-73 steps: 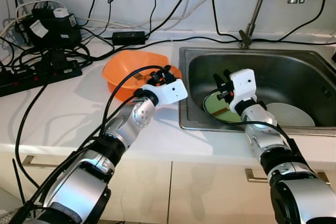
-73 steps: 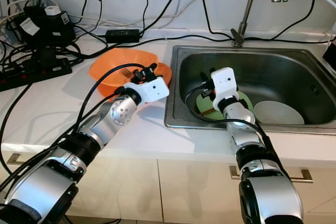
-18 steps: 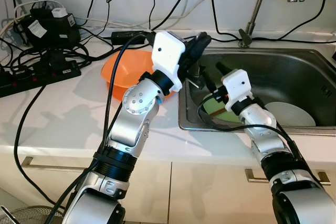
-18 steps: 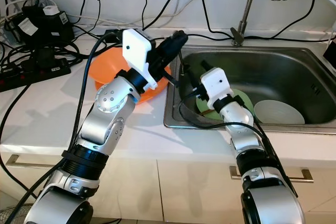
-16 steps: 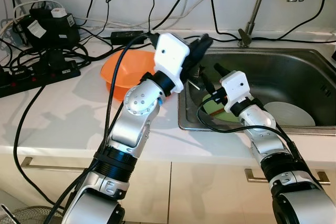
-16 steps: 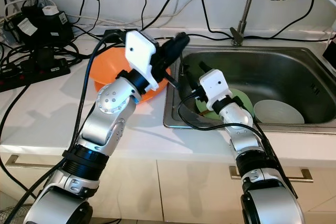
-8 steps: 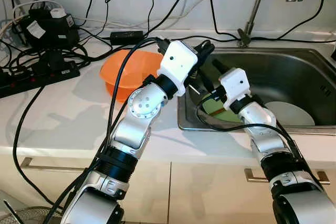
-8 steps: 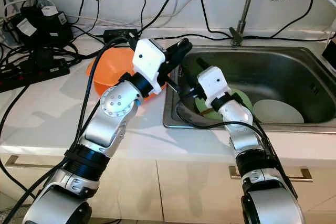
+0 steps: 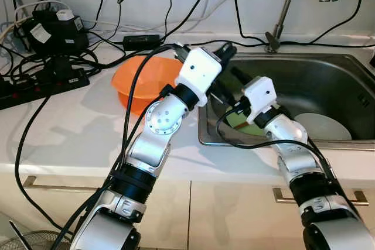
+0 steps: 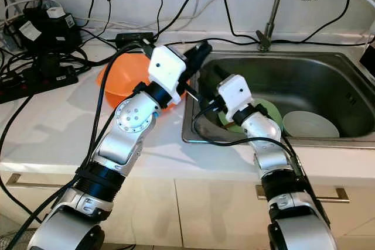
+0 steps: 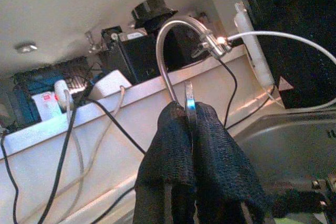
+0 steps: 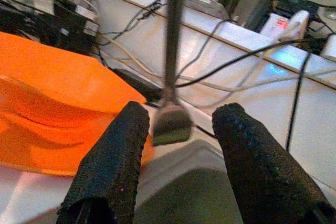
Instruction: Kitchen organization
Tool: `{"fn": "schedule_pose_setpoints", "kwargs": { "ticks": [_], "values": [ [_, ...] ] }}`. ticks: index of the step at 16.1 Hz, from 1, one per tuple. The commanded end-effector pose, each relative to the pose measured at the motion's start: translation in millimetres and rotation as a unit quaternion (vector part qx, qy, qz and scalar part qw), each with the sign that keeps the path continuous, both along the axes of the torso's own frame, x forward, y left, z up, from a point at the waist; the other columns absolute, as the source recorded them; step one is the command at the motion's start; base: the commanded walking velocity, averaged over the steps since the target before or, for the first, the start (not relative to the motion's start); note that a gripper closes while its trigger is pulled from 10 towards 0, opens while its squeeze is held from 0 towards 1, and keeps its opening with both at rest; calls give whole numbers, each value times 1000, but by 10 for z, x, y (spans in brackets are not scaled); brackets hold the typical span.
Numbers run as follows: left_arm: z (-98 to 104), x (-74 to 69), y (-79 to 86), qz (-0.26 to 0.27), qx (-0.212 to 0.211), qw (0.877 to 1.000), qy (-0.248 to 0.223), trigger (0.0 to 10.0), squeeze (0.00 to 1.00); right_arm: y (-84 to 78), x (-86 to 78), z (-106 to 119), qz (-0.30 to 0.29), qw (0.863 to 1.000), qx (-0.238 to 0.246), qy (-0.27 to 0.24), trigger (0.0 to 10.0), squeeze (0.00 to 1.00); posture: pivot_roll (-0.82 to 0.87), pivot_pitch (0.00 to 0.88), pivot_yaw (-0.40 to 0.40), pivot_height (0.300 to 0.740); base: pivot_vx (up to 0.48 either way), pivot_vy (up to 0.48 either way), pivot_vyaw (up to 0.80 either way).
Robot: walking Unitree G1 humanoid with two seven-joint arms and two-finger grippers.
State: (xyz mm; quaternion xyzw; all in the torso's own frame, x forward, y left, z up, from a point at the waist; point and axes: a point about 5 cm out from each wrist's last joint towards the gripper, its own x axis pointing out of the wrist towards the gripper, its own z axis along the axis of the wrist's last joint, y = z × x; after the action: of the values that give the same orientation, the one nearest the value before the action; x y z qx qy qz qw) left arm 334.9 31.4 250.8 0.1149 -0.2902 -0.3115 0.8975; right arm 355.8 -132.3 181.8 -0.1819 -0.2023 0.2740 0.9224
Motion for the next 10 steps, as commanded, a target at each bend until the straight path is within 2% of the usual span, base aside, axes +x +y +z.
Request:
{"fn": "schedule_pose_setpoints", "kwargs": {
  "ticks": [1,5,10],
  "values": [
    [112,10,-4,1,-9,1000,-20,10000,0,33,-16,31,15,1000,8,0,10000,0,10,0,56,740,0,0,0],
    [103,9,-23,-12,-23,1000,-11,10000,0,33,-23,69,17,1000,17,-1,10000,0,7,0,56,740,0,0,0],
    [77,-5,-41,-50,-60,996,33,10000,0,-13,21,129,-18,999,26,-13,10000,0,9,0,55,740,0,0,0]
  ]
}}
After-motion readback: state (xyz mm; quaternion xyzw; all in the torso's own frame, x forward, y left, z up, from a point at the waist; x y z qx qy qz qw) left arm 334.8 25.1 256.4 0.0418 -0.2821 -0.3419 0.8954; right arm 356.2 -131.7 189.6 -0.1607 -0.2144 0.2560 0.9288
